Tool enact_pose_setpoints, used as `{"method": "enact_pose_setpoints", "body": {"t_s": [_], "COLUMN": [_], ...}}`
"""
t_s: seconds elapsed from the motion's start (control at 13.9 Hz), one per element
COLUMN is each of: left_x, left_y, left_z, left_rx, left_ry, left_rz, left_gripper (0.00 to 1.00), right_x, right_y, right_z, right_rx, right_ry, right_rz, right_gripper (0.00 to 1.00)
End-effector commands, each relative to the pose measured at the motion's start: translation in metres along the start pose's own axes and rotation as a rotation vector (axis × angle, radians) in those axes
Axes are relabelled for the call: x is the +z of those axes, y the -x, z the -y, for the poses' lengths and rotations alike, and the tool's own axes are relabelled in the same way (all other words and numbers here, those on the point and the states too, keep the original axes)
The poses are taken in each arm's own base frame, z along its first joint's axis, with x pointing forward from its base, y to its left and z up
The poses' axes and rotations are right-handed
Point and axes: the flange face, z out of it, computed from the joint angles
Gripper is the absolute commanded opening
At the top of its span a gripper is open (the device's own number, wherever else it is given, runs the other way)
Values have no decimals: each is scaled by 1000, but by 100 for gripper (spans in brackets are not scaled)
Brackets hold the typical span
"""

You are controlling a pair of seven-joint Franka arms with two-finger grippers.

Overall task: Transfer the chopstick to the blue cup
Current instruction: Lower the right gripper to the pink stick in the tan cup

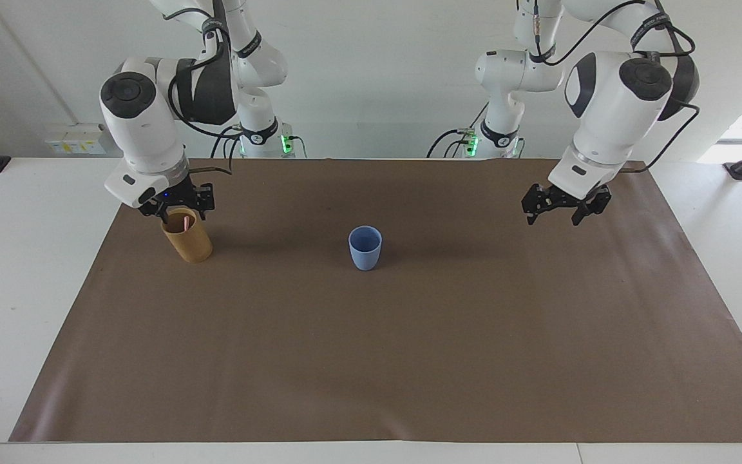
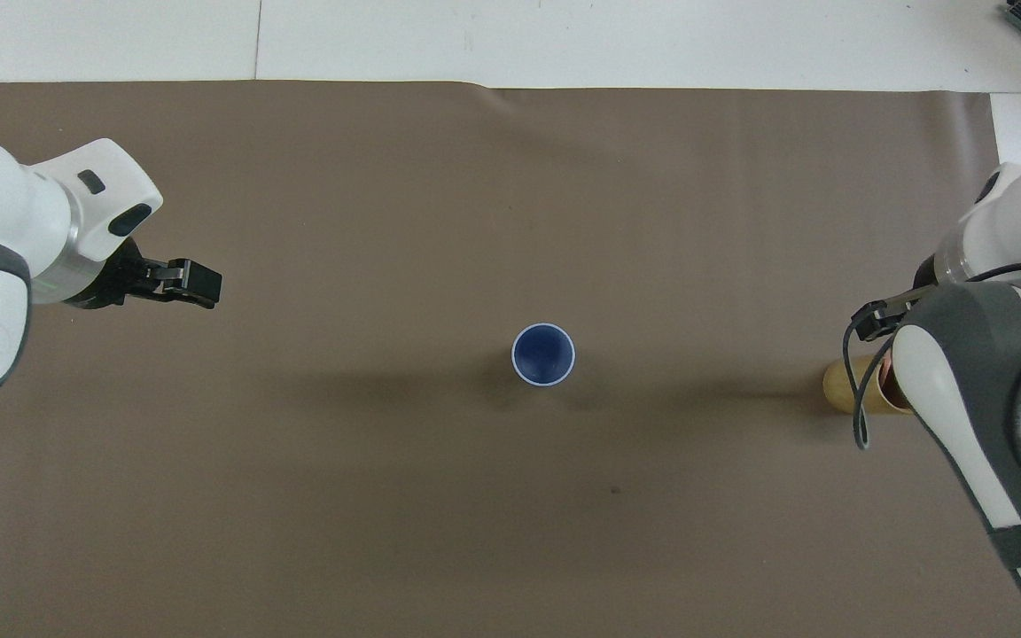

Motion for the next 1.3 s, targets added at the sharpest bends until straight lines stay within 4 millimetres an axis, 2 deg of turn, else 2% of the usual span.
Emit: {"method": "enact_pose_setpoints", "body": {"t_s": [0.0, 0.14, 0.22, 0.36, 0.58, 0.72, 0.79, 0.94, 1.08, 1.23], "left_x": [-26, -49, -62, -84, -111, -112, -122, -122, -122, -122], "left_y": [18, 23, 26, 29, 36, 38, 44, 45, 45, 45], "left_z": [31, 43, 44, 44, 44, 42, 38, 33, 39, 39], "left_rx": [18, 22, 23, 24, 23, 25, 22, 32, 22, 28], "left_ry": [21, 20, 22, 21, 23, 23, 20, 17, 18, 18], "left_rz": [19, 10, 11, 1, -3, 1, -17, -17, -18, -16], "left_gripper": [100, 100, 100, 100, 100, 100, 100, 100, 100, 100], "right_x": [7, 9, 10, 8, 5, 5, 5, 7, 6, 6], "right_y": [15, 23, 23, 23, 21, 20, 18, 18, 17, 17], "right_z": [4, 2, 3, 5, 4, 4, 5, -1, 0, 0], "right_rx": [-101, -132, -139, -143, -145, -141, -144, -128, -128, -119], "right_ry": [51, 66, 67, 69, 72, 67, 70, 62, 63, 52], "right_rz": [-4, 11, 14, 15, -3, -7, -24, -34, -41, -45], "right_gripper": [64, 58, 51, 43, 41, 43, 43, 43, 41, 15]}}
